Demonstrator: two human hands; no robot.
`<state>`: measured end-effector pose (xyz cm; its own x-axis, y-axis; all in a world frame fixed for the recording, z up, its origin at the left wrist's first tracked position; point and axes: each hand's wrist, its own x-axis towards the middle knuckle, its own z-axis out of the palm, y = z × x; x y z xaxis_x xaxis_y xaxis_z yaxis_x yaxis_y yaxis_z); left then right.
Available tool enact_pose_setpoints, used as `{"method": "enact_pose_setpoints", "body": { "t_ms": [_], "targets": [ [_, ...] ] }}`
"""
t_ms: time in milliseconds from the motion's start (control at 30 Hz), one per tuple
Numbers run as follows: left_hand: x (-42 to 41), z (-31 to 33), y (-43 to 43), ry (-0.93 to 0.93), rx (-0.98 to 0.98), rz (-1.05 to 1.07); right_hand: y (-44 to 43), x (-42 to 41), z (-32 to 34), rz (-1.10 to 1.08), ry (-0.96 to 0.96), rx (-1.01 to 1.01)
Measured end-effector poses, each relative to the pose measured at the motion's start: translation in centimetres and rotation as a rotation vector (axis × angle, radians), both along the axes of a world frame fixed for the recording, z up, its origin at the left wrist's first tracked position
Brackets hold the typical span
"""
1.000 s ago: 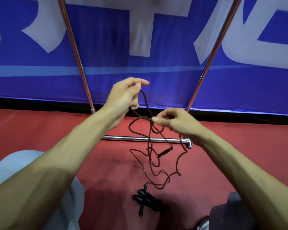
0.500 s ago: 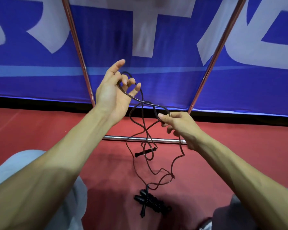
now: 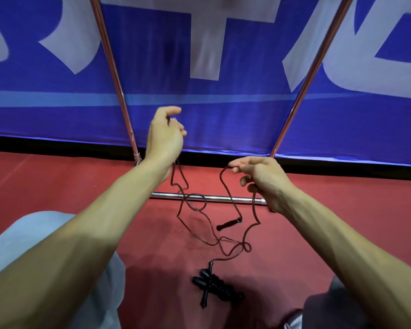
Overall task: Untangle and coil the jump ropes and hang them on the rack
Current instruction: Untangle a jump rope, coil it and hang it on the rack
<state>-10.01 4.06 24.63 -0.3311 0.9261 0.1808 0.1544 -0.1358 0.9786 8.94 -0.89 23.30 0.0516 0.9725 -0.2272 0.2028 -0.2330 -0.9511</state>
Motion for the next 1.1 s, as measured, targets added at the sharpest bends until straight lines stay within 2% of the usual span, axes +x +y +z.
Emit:
{"method": "enact_pose_setpoints", "body": {
  "t_ms": [100, 167, 233, 367, 533, 600, 733, 933, 1000, 1100],
  "targets": [
    [0.3, -1.0, 0.0, 0.032, -0.169, -0.097, 0.0, 0.0, 0.5, -0.003, 0.006, 0.071],
    [0.6, -0.6, -0.4, -0.11, -0.195, -0.146, -0.1, 0.0, 0.7, 0.001, -0.077, 0.103],
    [0.9, 0.4, -0.9, -0.266, -0.142, -0.196, -0.3, -0.3, 0.5, 0.074, -0.177, 0.097],
    [1.7, 1.5, -2.1, -0.421, -0.016, -0.314, -0.9, -1.2, -0.3, 0.28, -0.24, 0.048],
    [2.5, 1.5, -3.1, -0.463, 0.028, -0.399, -0.4, -2.2, -1.1, 0.212, -0.306, 0.217],
    [2.4, 1.6, -3.0, -0.407, 0.065, -0.357, -0.3, -2.2, -1.4, 0.185, -0.352, 0.263],
    [1.0, 1.2, -1.9, -0.141, 0.133, -0.111, 0.4, -0.6, -1.7, 0.112, -0.373, 0.233],
    [-1.9, 0.0, 0.3, -0.208, 0.083, 0.224, 0.6, 1.8, -1.9, -0.042, -0.471, 0.171],
    [-1.8, -0.3, 0.3, -0.191, 0.036, 0.26, 0.7, 1.9, -2.0, -0.061, -0.477, 0.165],
    [-1.4, -1.1, 0.3, -0.107, -0.137, 0.179, 1.0, 1.8, -2.0, -0.125, -0.422, 0.199]
  ]
}}
